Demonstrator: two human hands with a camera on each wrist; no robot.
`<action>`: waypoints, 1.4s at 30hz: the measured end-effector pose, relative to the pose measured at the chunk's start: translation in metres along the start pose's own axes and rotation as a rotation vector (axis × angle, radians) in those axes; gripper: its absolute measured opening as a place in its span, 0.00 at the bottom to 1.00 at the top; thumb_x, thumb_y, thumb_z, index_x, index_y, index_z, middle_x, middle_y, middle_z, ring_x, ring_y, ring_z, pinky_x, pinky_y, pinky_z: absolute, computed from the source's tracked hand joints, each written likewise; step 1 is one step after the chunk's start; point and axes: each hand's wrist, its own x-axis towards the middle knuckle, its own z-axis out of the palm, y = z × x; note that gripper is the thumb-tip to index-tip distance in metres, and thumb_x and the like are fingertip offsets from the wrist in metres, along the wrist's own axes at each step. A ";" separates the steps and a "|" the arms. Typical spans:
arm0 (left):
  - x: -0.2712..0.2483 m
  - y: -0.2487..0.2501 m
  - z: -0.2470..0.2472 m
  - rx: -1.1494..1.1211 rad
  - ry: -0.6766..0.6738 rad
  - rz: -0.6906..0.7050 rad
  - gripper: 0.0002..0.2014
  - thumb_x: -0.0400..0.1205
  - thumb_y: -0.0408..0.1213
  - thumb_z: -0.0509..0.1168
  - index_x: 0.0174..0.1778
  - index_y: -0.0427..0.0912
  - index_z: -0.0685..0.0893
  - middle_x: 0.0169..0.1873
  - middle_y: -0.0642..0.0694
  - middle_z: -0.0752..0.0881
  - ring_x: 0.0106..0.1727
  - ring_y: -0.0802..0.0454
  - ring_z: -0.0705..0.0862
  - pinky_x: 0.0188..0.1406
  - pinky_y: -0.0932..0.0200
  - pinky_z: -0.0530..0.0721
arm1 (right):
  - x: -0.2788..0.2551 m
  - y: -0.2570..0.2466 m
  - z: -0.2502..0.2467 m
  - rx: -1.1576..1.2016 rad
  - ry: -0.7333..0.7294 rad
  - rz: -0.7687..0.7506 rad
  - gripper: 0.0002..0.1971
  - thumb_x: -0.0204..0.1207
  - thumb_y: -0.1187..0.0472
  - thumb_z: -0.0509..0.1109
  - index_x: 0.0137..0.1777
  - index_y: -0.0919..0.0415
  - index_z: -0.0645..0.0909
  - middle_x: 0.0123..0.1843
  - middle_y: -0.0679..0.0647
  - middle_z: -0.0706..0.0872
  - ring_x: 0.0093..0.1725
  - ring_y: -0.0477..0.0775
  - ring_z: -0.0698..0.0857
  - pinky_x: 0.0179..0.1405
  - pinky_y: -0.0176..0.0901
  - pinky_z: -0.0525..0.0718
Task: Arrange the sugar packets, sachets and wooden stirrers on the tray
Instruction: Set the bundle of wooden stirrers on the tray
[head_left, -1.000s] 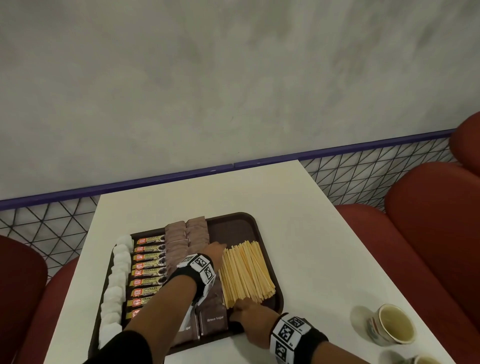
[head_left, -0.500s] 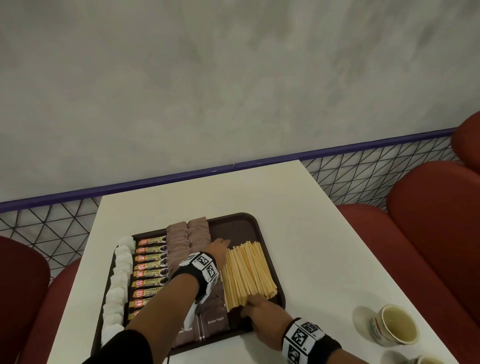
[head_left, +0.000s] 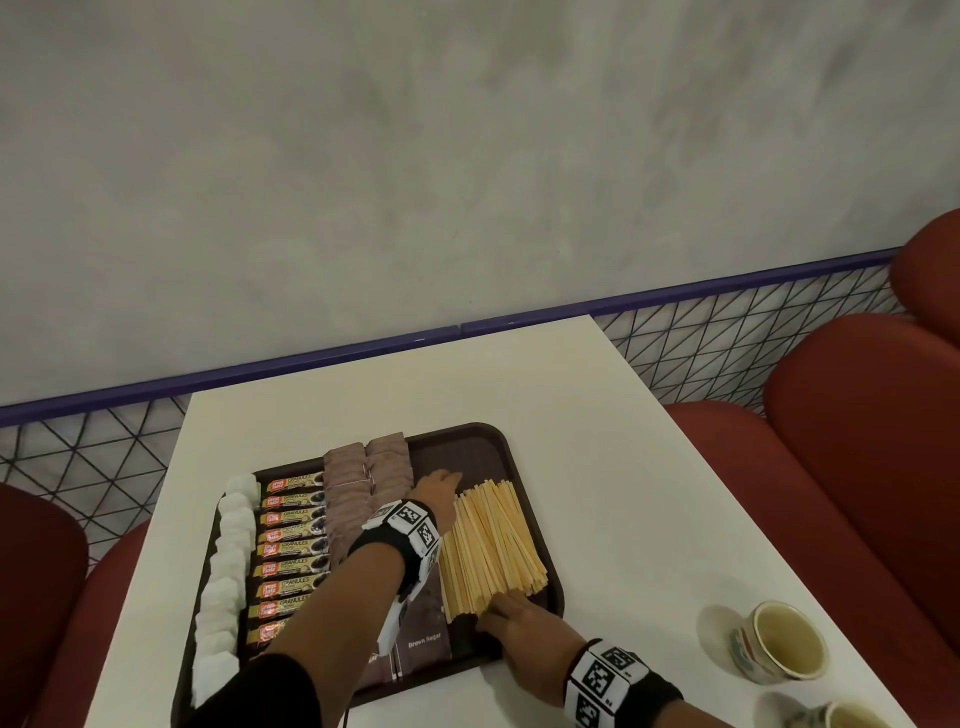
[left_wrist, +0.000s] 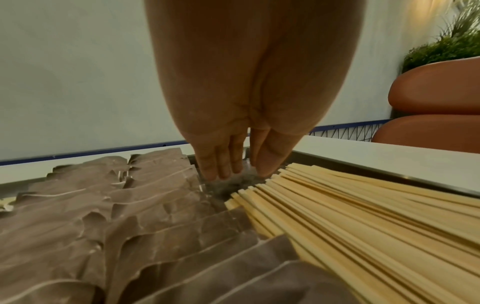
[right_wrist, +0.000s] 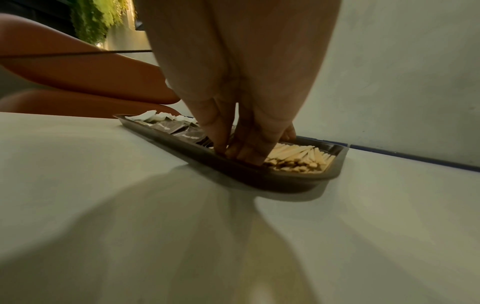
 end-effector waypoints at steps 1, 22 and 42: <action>0.000 -0.001 0.001 0.006 -0.015 -0.007 0.30 0.83 0.25 0.51 0.82 0.40 0.55 0.81 0.38 0.58 0.80 0.39 0.60 0.79 0.50 0.62 | 0.000 -0.001 0.001 -0.005 0.003 -0.013 0.23 0.79 0.73 0.55 0.74 0.64 0.68 0.71 0.62 0.70 0.72 0.61 0.66 0.74 0.52 0.66; 0.014 0.018 0.010 -0.023 -0.033 0.061 0.28 0.84 0.26 0.51 0.81 0.42 0.59 0.79 0.38 0.64 0.79 0.42 0.64 0.77 0.50 0.65 | -0.006 0.022 -0.003 -0.017 0.073 0.058 0.22 0.78 0.70 0.56 0.73 0.66 0.69 0.72 0.59 0.69 0.72 0.60 0.66 0.74 0.50 0.68; 0.026 0.028 0.011 -0.243 0.039 0.091 0.23 0.87 0.30 0.48 0.81 0.37 0.59 0.79 0.37 0.64 0.79 0.43 0.66 0.76 0.58 0.64 | -0.010 0.028 0.005 -0.084 0.056 0.030 0.22 0.80 0.69 0.54 0.75 0.68 0.66 0.73 0.63 0.67 0.74 0.64 0.64 0.79 0.54 0.62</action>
